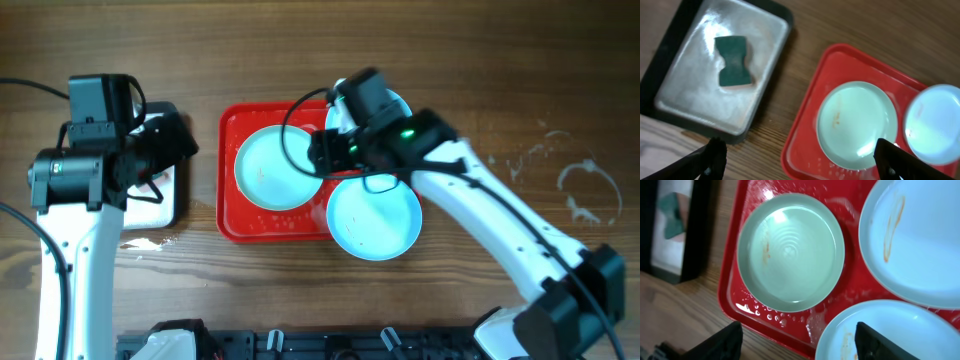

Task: Clean dirty plates on tray and stack at the side
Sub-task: 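Move the right gripper to the top-left plate rim and grasp it, then lower the left gripper into the metal tray and grasp the green sponge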

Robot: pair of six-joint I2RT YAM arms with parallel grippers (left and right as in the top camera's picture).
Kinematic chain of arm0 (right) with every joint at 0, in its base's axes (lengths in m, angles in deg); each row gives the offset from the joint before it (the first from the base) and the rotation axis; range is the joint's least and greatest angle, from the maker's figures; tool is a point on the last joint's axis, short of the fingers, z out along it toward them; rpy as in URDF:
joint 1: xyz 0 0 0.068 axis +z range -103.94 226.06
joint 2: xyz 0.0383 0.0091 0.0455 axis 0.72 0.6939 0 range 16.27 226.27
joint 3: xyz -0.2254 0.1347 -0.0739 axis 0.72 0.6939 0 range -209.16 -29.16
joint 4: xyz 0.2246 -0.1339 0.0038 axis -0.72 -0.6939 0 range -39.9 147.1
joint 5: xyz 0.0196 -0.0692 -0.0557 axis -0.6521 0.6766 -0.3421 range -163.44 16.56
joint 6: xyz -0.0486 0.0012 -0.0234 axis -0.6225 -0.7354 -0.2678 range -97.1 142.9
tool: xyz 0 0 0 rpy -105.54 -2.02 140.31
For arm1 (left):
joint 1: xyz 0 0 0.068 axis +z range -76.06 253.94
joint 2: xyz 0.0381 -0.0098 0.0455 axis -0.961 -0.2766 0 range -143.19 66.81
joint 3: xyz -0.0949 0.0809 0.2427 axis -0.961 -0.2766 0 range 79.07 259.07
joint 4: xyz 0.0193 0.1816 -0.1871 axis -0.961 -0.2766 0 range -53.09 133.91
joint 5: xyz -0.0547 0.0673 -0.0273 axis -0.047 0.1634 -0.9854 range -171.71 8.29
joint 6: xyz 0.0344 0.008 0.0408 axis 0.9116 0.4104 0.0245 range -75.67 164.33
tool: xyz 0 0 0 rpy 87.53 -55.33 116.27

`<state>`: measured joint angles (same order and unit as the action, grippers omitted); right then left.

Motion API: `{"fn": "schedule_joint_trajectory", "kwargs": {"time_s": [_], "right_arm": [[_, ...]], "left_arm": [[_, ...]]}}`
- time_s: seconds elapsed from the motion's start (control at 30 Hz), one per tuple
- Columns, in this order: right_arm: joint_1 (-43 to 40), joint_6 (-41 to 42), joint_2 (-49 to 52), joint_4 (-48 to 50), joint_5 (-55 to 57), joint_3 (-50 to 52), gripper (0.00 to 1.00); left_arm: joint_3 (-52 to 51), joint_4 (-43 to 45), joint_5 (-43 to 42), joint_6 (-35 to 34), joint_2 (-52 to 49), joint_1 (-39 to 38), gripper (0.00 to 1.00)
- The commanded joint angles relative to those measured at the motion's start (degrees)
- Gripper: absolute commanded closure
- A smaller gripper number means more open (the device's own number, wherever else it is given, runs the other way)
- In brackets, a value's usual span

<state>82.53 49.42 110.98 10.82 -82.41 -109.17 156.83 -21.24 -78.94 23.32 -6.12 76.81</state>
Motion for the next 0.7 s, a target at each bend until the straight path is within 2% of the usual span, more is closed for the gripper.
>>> {"fn": "schedule_joint_trajectory", "kwargs": {"time_s": [0.0,0.17,0.47,0.67], "right_arm": [[2.8,9.3,5.0,0.1,9.8,-1.2,0.34],[3.2,12.7,11.7,1.2,10.0,-1.2,0.39],[3.2,12.6,17.9,8.0,10.3,-1.2,0.52],[3.2,12.7,20.7,9.4,10.7,-1.2,0.57]], "left_arm": [[0.9,-0.7,3.4,-3.0,-2.7,4.4,0.1],[0.9,-0.9,3.3,-3.7,-5.9,9.2,0.09],[0.9,0.0,3.4,-3.5,-10.6,10.4,0.09],[0.9,0.6,3.8,-3.4,-11.3,10.5,0.07]]}}
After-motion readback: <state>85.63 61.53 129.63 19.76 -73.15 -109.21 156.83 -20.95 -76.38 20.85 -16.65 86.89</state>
